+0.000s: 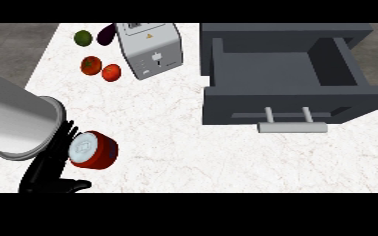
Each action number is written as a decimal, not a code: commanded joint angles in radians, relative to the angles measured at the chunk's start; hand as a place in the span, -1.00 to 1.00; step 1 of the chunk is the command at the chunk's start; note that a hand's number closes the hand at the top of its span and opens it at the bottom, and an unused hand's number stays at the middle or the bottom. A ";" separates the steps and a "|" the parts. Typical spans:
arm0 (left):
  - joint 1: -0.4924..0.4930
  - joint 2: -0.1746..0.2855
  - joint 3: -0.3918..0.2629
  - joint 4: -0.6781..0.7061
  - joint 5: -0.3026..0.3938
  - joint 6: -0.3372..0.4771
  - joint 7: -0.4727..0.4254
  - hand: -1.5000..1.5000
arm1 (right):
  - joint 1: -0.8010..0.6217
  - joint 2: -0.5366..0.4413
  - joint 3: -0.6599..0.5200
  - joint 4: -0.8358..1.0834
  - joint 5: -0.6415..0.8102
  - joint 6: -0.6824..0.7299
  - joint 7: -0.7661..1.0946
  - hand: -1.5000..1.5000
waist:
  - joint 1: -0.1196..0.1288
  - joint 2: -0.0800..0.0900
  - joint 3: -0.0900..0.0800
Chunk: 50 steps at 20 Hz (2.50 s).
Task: Pick up the can, place it into the drawer and close the drawer
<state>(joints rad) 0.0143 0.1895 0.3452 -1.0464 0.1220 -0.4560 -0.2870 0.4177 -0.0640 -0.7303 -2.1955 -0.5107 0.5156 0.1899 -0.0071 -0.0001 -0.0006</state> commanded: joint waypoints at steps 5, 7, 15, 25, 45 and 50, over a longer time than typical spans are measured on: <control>-0.101 -0.030 -0.034 0.177 -0.030 0.031 -0.075 -1.00 | -0.001 0.062 0.020 -0.005 0.050 0.047 -0.019 -1.00 | 0.000 0.000 0.000; -0.099 0.040 -0.008 0.188 0.015 -0.045 -0.047 -1.00 | -0.048 0.002 -0.003 -0.026 -0.010 -0.028 0.071 -1.00 | 0.003 0.000 0.000; -0.179 -0.026 -0.018 0.319 0.021 0.007 -0.118 -1.00 | -0.024 0.062 0.019 0.083 0.098 0.081 -0.090 -1.00 | 0.002 0.000 0.001; -0.226 -0.032 -0.062 0.291 0.079 -0.124 -0.084 1.00 | 0.037 0.055 -0.022 -0.079 -0.061 0.035 0.058 -1.00 | -0.001 -0.001 0.000; -0.320 -0.189 -0.283 -0.221 0.209 0.492 0.128 1.00 | 0.069 0.057 -0.018 -0.045 -0.070 0.035 0.009 -1.00 | 0.002 -0.004 0.001; -0.433 -0.189 -0.281 -0.251 0.161 0.556 0.252 1.00 | 0.040 0.063 -0.004 -0.062 -0.049 0.002 0.028 -1.00 | -0.001 -0.002 0.001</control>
<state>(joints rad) -0.3452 0.0081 0.0935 -1.2592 0.2996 0.0285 -0.1121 0.4587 -0.0114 -0.7188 -2.2665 -0.5497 0.5014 0.2280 -0.0043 -0.0023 0.0002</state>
